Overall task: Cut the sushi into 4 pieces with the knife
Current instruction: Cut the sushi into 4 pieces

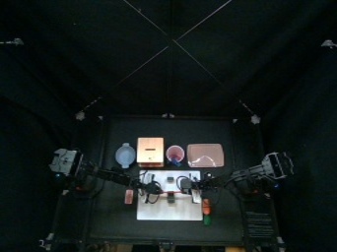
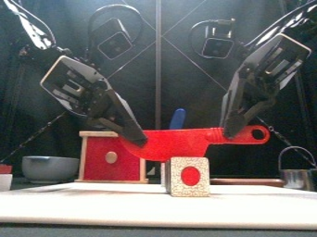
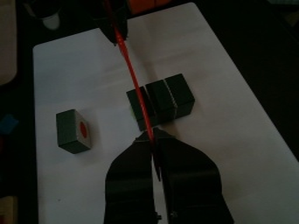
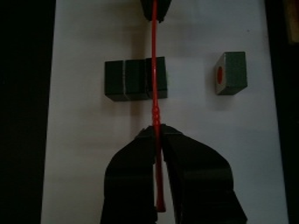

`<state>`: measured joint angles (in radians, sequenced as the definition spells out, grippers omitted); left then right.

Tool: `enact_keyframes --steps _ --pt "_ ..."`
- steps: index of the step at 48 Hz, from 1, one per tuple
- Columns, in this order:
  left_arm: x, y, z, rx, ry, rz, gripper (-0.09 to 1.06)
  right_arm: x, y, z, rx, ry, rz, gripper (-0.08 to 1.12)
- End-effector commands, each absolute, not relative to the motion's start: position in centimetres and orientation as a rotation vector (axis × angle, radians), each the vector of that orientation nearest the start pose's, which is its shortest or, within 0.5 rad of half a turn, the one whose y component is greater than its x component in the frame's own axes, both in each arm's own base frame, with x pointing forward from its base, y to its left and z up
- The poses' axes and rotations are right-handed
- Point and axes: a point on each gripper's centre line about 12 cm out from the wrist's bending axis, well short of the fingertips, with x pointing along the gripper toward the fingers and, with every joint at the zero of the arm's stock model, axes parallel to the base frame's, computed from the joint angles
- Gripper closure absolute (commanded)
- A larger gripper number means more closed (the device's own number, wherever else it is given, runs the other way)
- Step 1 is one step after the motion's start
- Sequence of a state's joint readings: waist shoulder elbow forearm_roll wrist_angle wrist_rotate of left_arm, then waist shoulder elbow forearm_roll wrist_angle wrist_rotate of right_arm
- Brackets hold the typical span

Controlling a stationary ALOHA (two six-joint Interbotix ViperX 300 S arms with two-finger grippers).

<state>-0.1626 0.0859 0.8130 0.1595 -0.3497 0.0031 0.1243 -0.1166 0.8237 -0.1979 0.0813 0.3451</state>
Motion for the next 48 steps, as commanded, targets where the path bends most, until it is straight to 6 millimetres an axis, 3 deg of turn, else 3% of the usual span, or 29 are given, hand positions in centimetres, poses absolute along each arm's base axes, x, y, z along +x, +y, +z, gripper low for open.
enact_keyframes --steps 1,22,39,48 --pt "37.4 -8.1 13.7 0.194 0.480 -0.289 0.70 34.1 3.9 15.9 0.095 0.757 0.045 0.92" --pt "37.5 -8.8 12.8 0.200 0.499 -0.306 0.70 34.3 4.0 14.7 0.098 0.785 0.043 0.92" --pt "38.4 -9.0 7.4 0.203 0.625 -0.312 0.70 34.4 4.1 11.8 0.111 0.870 0.029 0.92" --pt "38.3 -8.9 6.5 0.193 0.650 -0.302 0.70 34.7 4.1 10.8 0.110 0.892 0.026 0.92"
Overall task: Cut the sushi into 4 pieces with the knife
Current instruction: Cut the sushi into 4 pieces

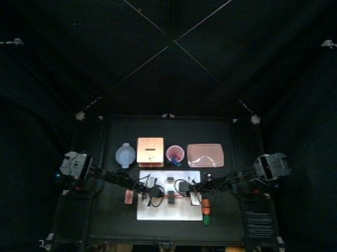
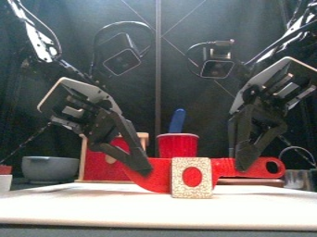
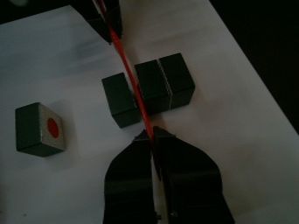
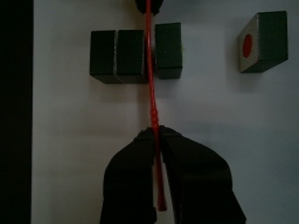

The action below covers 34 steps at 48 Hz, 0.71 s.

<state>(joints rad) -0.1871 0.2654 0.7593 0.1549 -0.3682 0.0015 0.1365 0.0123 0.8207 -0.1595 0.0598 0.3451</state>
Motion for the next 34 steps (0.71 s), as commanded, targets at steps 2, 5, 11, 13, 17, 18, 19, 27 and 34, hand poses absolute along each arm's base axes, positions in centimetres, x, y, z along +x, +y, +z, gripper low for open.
enact_keyframes --steps 2,5,11,13,17,18,19,27,34 --pt "38.2 -8.8 6.5 0.193 0.654 -0.300 0.70 34.7 4.1 10.9 0.109 0.891 0.027 0.92" --pt "38.2 -8.6 6.7 0.185 0.654 -0.290 0.70 34.8 4.1 11.0 0.107 0.886 0.029 0.92" --pt "38.0 -8.3 6.8 0.184 0.654 -0.284 0.70 34.9 4.0 11.2 0.108 0.881 0.025 0.92" --pt "38.0 -8.2 6.9 0.183 0.653 -0.282 0.70 34.9 3.9 11.2 0.110 0.880 0.023 0.92" --pt "38.0 -7.9 7.1 0.180 0.650 -0.273 0.70 35.0 3.8 11.4 0.107 0.875 0.023 0.92" --pt "38.0 -7.8 7.2 0.180 0.649 -0.271 0.70 35.0 3.8 11.5 0.106 0.873 0.022 0.92" --pt "38.1 -7.7 7.2 0.182 0.647 -0.269 0.70 35.0 3.6 11.6 0.106 0.870 0.019 0.92" --pt "38.1 -6.3 8.2 0.196 0.640 -0.250 0.70 35.3 2.3 12.4 0.096 0.846 -0.003 0.92" --pt "38.0 -5.0 8.9 0.205 0.638 -0.230 0.70 35.6 1.5 13.1 0.082 0.823 -0.014 0.92"
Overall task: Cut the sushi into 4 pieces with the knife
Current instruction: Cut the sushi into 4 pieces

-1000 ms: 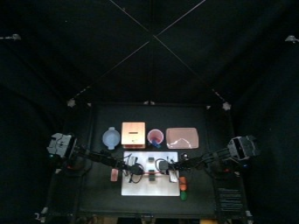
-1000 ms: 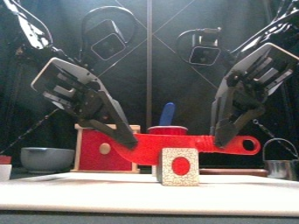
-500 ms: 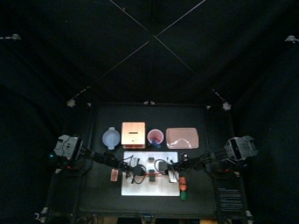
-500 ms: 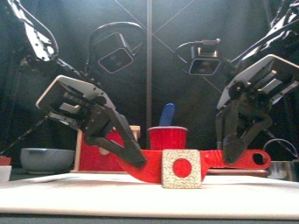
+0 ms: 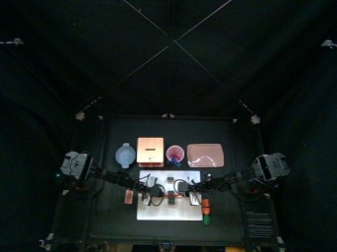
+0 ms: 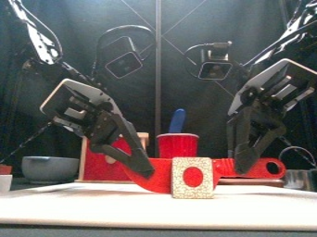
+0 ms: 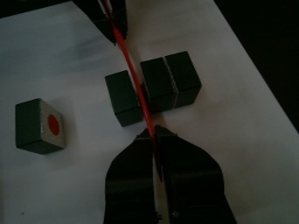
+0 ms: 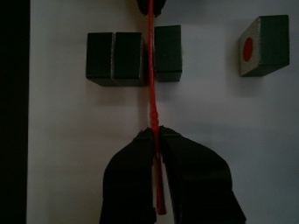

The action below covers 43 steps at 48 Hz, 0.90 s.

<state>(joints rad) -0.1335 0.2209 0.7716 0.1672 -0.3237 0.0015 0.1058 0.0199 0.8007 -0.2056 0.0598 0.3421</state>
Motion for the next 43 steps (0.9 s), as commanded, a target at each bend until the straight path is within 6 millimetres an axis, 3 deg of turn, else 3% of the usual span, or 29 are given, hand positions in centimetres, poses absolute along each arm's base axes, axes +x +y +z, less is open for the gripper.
enact_keyframes --steps 1,12,24,33,43 --pt "37.9 -4.9 9.0 0.207 0.638 -0.228 0.70 35.6 1.4 13.2 0.080 0.821 -0.016 0.92" --pt "38.0 -3.7 9.6 0.208 0.625 -0.205 0.70 35.8 0.6 13.7 0.069 0.816 -0.032 0.92" --pt "38.0 -4.1 11.8 0.228 0.565 -0.218 0.70 35.4 0.7 16.6 0.062 0.772 -0.035 0.92" --pt "37.6 -5.4 14.3 0.238 0.500 -0.246 0.70 34.6 1.9 19.3 0.063 0.703 -0.002 0.92" --pt "37.0 -7.6 15.2 0.250 0.471 -0.300 0.70 33.8 3.8 19.7 0.071 0.693 0.045 0.92"
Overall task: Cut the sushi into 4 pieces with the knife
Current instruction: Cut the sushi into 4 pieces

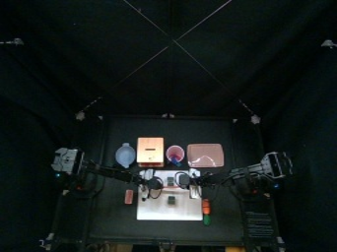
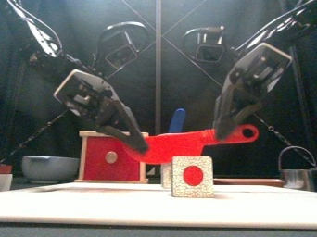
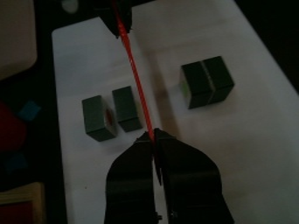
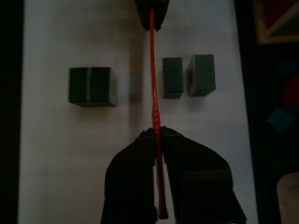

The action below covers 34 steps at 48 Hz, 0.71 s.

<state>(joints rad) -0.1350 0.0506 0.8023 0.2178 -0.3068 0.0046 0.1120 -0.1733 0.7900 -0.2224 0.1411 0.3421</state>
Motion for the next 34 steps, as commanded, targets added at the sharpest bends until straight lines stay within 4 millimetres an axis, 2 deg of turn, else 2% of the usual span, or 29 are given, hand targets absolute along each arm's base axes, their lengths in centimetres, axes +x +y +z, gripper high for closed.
enact_keyframes --steps 1,22,34 --pt "37.0 -7.7 15.2 0.250 0.470 -0.304 0.70 33.8 4.0 19.7 0.072 0.694 0.050 0.92" --pt "36.7 -10.0 14.6 0.218 0.483 -0.340 0.70 33.6 5.5 18.2 0.102 0.738 0.078 0.92" --pt "36.8 -10.3 13.6 0.216 0.507 -0.345 0.70 33.8 5.9 16.8 0.112 0.772 0.079 0.92"
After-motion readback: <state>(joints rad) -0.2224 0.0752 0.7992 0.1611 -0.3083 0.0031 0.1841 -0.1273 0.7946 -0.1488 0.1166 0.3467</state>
